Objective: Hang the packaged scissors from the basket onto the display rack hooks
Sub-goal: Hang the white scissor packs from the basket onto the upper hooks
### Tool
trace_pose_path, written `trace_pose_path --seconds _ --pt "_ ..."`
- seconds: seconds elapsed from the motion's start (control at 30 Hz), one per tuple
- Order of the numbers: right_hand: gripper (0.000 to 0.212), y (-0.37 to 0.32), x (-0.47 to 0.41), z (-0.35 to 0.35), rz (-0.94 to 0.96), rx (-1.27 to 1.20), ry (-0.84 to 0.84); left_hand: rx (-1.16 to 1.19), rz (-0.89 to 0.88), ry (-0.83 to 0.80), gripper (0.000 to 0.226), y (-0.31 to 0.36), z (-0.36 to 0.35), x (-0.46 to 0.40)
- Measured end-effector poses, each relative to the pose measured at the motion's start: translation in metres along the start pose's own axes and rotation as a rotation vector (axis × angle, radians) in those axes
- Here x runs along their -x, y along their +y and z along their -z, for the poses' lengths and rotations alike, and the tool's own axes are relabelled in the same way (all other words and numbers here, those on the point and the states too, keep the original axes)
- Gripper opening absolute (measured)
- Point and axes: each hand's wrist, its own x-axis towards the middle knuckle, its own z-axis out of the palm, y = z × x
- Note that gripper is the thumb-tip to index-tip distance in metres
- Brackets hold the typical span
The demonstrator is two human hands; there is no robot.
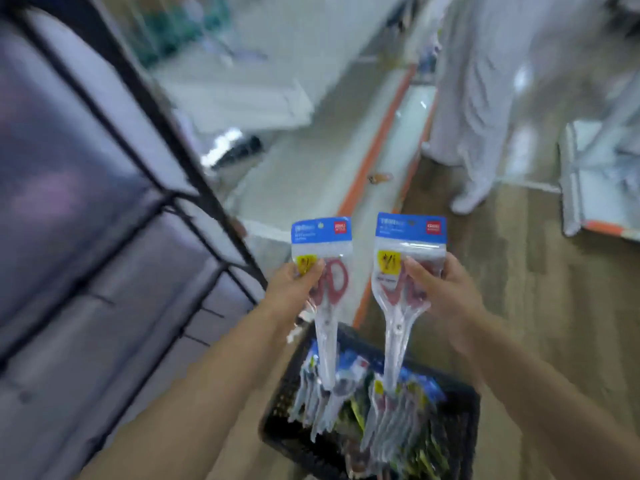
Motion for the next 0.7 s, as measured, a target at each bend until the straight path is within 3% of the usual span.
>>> trace_pose_path --seconds 0.07,0.2,0.37,0.53,0.7 --pt "0.012 -0.066 0.018 -0.031 0.102 0.043 -0.139 0.023 -0.083 0.097 0.013 0.053 0.035 0.040" --pt "0.024 -0.160 0.058 -0.088 0.291 0.139 -0.324 0.152 -0.187 0.258 0.014 0.131 0.088 0.109" --pt "0.024 -0.243 0.132 -0.170 0.455 0.129 -0.588 0.234 -0.353 0.471 0.017 0.191 0.166 0.209" --pt "0.005 -0.270 0.200 -0.242 0.487 0.014 -0.750 0.299 -0.493 0.655 0.011 0.204 0.236 0.298" --pt "0.009 -0.265 0.270 -0.305 0.459 -0.014 -0.917 0.334 -0.549 0.816 0.010 0.186 0.298 0.375"
